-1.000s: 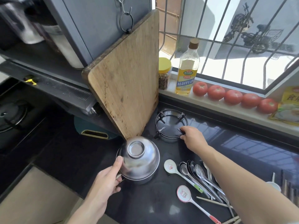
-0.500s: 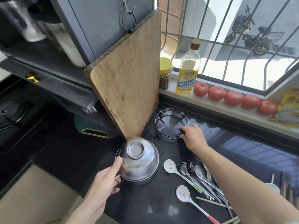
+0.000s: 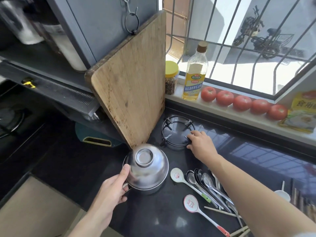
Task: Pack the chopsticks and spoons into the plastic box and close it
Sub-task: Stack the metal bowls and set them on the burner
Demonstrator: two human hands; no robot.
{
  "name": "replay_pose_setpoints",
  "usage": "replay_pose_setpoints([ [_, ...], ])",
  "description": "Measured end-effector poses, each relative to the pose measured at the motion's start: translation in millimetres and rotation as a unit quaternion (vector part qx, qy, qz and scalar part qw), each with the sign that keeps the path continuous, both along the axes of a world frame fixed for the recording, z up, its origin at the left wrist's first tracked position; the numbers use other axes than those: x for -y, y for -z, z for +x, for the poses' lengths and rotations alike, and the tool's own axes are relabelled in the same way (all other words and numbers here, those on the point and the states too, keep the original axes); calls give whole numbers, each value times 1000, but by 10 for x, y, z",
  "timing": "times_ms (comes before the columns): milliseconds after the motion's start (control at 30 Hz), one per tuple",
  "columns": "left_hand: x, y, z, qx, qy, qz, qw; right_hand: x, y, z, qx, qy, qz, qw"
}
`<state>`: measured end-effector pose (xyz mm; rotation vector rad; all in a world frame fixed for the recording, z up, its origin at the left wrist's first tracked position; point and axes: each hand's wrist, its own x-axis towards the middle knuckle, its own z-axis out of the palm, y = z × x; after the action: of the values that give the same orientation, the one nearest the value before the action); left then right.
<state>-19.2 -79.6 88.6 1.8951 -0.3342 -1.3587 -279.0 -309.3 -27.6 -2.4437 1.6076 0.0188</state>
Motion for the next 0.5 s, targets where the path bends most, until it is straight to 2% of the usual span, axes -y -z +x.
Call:
replay_pose_setpoints([
  [100,66,6,-35,-11,13,-11,1000,-131,-109,-52,106,86,15,991],
  [200,229,24,-138,-30,24,-30,999,-339,-228,-187,208,186,29,960],
  [333,689,107,-336,-51,53,-66,995,-579,-303,-408,232,266,64,934],
  [500,1473,231,-659,-24,62,-113,991,-855,-388,-580,246,299,84,918],
])
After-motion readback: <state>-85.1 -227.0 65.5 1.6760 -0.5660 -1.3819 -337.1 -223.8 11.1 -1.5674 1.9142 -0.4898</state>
